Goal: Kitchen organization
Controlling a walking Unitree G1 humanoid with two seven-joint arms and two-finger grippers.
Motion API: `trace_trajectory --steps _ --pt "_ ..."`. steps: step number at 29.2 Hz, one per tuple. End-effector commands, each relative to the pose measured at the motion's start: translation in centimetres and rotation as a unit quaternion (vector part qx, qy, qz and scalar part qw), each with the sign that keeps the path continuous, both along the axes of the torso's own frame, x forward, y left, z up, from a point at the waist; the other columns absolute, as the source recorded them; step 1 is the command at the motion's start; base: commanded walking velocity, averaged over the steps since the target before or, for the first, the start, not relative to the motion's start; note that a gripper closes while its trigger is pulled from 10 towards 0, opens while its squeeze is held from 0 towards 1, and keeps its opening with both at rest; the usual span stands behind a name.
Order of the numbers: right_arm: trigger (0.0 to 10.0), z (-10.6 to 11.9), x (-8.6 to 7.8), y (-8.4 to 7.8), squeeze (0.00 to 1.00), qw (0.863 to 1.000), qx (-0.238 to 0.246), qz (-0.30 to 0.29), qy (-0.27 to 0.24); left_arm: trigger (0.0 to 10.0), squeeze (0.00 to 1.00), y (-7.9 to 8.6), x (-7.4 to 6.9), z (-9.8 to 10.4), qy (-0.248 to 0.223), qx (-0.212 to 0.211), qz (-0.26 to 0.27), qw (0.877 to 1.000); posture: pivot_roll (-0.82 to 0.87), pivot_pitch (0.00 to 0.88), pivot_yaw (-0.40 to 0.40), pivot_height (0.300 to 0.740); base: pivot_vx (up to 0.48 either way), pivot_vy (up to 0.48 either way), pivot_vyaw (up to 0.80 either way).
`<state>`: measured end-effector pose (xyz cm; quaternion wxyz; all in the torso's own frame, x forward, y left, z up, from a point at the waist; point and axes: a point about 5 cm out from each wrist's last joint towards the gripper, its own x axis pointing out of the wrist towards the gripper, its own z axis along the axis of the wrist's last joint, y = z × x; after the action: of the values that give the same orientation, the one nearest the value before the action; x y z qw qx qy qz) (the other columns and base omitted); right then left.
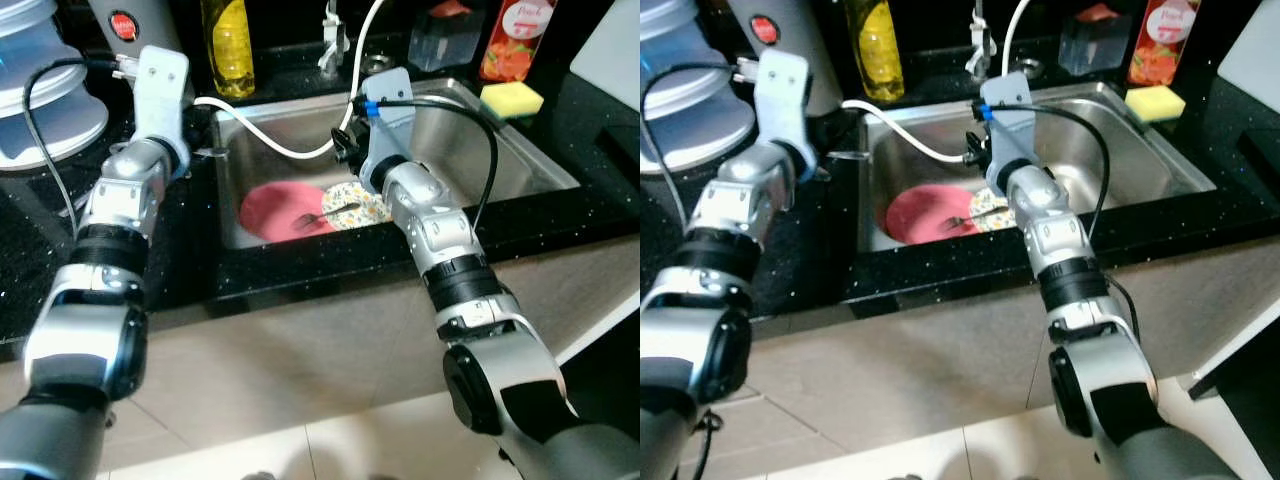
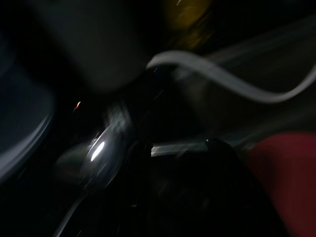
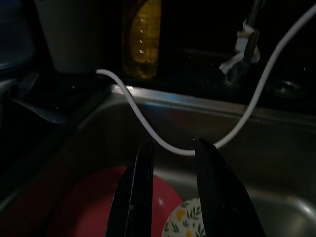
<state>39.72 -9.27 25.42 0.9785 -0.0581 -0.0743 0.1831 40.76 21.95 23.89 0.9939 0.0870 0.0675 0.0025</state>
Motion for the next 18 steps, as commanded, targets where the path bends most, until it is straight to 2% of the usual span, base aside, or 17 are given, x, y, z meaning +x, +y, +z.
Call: trace_trajectory --steps 1,2,3,7,8,15,16,17,18 --pt "10.0 0.6 -0.1 0.4 0.00 1.000 0.004 0.009 -0.012 10.0 0.37 1.3 0.0 -0.2 0.016 -0.003 0.028 0.999 0.13 0.001 0.056 0.740 0.000 0.000 0.00" --pt "10.0 0.6 -0.1 0.4 0.00 1.000 0.004 0.009 -0.012 10.0 0.37 1.3 0.0 -0.2 0.016 -0.003 0.028 0.999 0.13 0.001 0.056 0.740 0.000 0.000 0.00" --pt "10.0 0.8 -0.3 0.1 0.00 1.000 0.007 0.006 -0.017 10.0 1.00 2.1 -0.1 -0.8 0.030 -0.011 0.054 0.998 0.12 0.019 0.068 0.740 0.000 0.000 0.00" --pt "10.0 0.6 -0.5 -0.5 0.00 1.000 0.007 -0.001 -0.017 10.0 1.00 2.3 0.0 -1.0 0.035 -0.018 0.064 0.997 0.11 0.031 0.074 0.740 0.000 0.000 0.00" --pt "10.0 0.3 -0.7 -1.0 0.00 1.000 0.007 -0.007 -0.013 10.0 1.00 1.9 0.1 -1.0 0.038 -0.018 0.053 0.998 0.10 0.061 0.086 0.740 0.000 0.000 0.00" --pt "10.0 -0.1 -1.1 -1.1 0.00 1.000 0.009 -0.012 -0.007 10.0 1.00 1.5 0.4 -0.9 0.040 -0.017 0.049 0.998 0.09 0.095 0.103 0.740 0.000 0.000 0.00" --pt "10.0 -0.3 -1.2 -1.1 0.00 1.000 0.010 -0.012 -0.006 10.0 0.77 1.4 0.4 -0.8 0.040 -0.024 0.050 0.998 0.10 0.101 0.104 0.740 0.000 0.000 0.00" --pt "10.0 -0.3 -1.2 -1.1 0.00 1.000 0.010 -0.012 -0.006 10.0 0.77 1.4 0.4 -0.8 0.040 -0.024 0.050 0.998 0.10 0.101 0.104 0.740 0.000 0.000 0.00" --pt "10.0 -0.4 -1.3 -1.1 0.00 1.000 0.010 -0.012 -0.004 10.0 0.00 1.4 0.5 -0.7 0.040 -0.027 0.051 0.998 0.10 0.101 0.104 0.740 0.000 0.000 0.00"
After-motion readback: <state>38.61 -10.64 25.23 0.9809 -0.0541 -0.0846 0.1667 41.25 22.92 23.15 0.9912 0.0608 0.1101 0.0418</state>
